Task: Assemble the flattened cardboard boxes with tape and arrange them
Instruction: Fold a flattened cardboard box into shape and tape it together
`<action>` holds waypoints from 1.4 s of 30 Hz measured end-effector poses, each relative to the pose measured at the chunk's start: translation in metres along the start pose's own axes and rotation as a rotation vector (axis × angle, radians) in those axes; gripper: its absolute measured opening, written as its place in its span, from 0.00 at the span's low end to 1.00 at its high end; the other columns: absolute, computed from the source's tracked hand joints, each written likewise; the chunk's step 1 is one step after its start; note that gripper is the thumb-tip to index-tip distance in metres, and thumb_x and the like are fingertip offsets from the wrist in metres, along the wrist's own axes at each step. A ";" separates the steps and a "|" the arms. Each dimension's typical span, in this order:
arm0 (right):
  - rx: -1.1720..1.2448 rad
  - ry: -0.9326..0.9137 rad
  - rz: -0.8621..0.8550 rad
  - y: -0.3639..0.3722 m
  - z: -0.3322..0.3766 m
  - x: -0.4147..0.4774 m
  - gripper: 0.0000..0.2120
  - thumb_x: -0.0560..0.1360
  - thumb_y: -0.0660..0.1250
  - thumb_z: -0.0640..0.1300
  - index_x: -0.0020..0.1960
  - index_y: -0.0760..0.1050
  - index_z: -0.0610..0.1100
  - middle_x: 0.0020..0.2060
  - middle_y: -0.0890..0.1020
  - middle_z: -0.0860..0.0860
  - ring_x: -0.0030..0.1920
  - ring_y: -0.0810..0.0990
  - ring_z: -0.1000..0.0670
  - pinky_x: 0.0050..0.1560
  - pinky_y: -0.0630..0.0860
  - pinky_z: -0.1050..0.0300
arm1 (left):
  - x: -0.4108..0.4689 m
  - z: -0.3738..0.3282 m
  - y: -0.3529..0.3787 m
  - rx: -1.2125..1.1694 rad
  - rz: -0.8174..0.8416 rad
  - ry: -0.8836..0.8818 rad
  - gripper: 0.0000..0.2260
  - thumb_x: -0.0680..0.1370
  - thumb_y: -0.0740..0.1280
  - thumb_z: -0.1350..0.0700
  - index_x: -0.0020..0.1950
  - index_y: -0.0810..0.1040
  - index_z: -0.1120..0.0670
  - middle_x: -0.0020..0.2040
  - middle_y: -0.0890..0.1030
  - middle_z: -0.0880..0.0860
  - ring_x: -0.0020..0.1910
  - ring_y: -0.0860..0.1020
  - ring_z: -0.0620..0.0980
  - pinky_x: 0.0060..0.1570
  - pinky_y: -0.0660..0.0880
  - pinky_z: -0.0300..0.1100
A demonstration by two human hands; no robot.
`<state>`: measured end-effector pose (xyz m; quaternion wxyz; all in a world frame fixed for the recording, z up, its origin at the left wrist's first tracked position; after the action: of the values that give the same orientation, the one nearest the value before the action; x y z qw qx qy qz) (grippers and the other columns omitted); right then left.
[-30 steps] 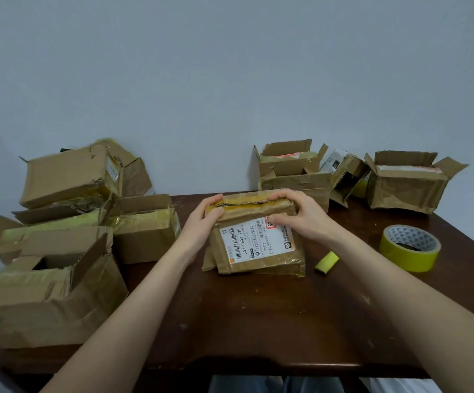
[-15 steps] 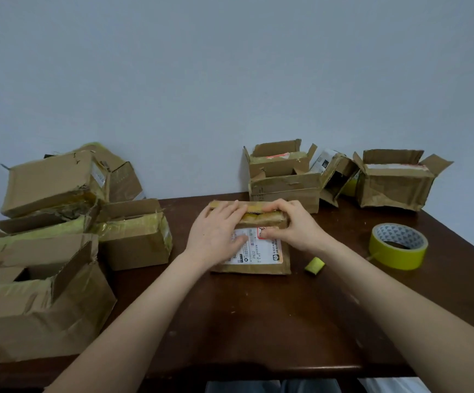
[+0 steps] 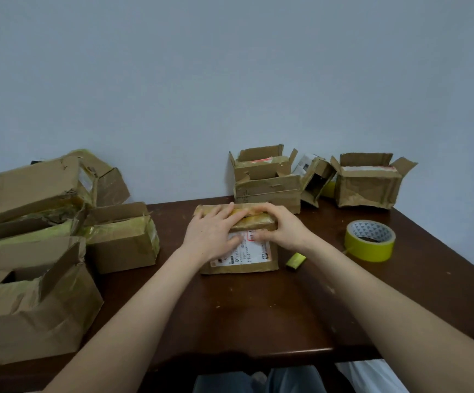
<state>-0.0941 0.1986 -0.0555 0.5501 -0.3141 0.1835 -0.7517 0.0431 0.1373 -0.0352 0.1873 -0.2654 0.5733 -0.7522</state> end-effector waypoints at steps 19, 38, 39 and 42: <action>-0.380 0.432 -0.409 -0.111 -0.023 -0.072 0.18 0.81 0.58 0.47 0.70 0.70 0.51 0.64 0.77 0.46 0.63 0.75 0.43 0.60 0.70 0.51 | 0.002 0.003 0.002 -0.052 -0.016 -0.042 0.30 0.78 0.56 0.36 0.77 0.49 0.39 0.78 0.54 0.48 0.76 0.55 0.48 0.74 0.54 0.54; -0.123 -0.090 0.044 -0.027 0.101 0.081 0.11 0.76 0.68 0.50 0.54 0.77 0.44 0.46 0.79 0.53 0.46 0.77 0.54 0.41 0.70 0.63 | 0.018 0.068 -0.013 -1.356 -0.415 -0.576 0.16 0.78 0.67 0.51 0.30 0.74 0.52 0.27 0.75 0.48 0.30 0.71 0.47 0.37 0.67 0.43; -0.107 -0.078 0.086 -0.027 0.097 0.078 0.16 0.74 0.70 0.52 0.56 0.75 0.45 0.46 0.79 0.54 0.44 0.77 0.55 0.40 0.71 0.63 | 0.017 0.070 -0.014 -1.326 -0.449 -0.598 0.15 0.78 0.66 0.52 0.31 0.74 0.52 0.28 0.75 0.48 0.30 0.71 0.47 0.37 0.67 0.42; -0.091 -0.029 0.152 -0.030 0.074 0.069 0.27 0.67 0.77 0.53 0.62 0.71 0.47 0.50 0.78 0.53 0.48 0.78 0.54 0.45 0.75 0.59 | 0.008 0.077 -0.014 -1.163 -0.507 -0.670 0.13 0.78 0.64 0.52 0.35 0.74 0.54 0.31 0.76 0.48 0.33 0.72 0.47 0.35 0.66 0.42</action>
<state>-0.0796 0.1484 0.0363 0.5935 -0.3350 0.2328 -0.6938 0.0841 0.0778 -0.0051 0.0009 -0.6640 0.7136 -0.2235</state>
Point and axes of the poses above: each hand's wrist, its own x-axis towards the middle knuckle, its own y-axis out of the palm, z = x × y, the point moved 7 cm from there along x, towards the middle knuckle
